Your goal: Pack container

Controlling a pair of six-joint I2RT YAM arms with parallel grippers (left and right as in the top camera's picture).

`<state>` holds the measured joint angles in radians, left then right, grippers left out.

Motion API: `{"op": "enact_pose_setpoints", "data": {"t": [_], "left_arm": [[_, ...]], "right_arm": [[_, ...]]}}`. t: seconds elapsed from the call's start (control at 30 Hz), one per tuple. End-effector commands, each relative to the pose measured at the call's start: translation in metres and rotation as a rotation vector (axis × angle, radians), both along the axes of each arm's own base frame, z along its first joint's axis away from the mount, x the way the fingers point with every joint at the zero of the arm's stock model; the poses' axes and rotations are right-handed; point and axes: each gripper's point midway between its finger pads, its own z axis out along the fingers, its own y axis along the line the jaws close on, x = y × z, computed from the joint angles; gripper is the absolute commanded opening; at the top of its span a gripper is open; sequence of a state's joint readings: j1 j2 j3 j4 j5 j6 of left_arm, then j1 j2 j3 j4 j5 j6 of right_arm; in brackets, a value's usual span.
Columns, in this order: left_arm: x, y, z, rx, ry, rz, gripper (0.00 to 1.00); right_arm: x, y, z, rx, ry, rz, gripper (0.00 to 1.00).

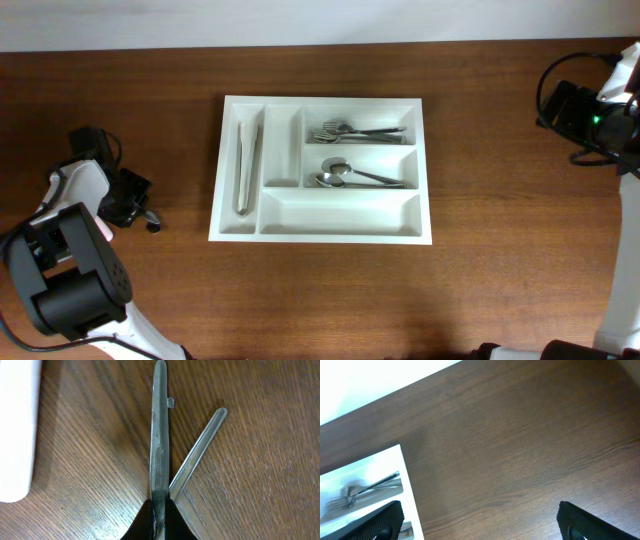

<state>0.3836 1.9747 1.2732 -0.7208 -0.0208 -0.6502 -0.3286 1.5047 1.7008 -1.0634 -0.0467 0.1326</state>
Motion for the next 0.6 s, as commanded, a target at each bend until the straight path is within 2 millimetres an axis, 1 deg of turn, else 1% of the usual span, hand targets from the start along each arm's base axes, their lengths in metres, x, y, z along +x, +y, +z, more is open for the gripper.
{"op": "enact_pose_setpoints", "data": {"t": [0.0,0.07,0.2,0.37,0.5,0.57], "left_arm": [[-0.005,-0.006,0.002,-0.008,-0.001,-0.118,0.02],[0.000,-0.004,0.008,0.010,-0.023,-0.158,0.02],[0.011,0.001,0.027,0.068,-0.085,-0.259,0.02],[0.016,0.002,0.046,0.112,-0.122,-0.359,0.02],[0.016,0.001,0.054,0.139,-0.129,-0.441,0.02],[0.015,0.000,0.055,0.137,-0.124,-0.445,0.02]], "right_arm": [[0.000,-0.001,-0.002,0.010,0.003,-0.008,0.99],[0.000,-0.001,-0.002,0.010,0.003,-0.008,0.99],[0.000,-0.001,-0.002,0.010,0.003,-0.008,0.99],[0.000,-0.001,-0.002,0.010,0.003,-0.008,0.99],[0.000,-0.001,-0.002,0.010,0.003,-0.008,0.99],[0.000,-0.001,-0.002,0.010,0.003,-0.008,0.99]]}}
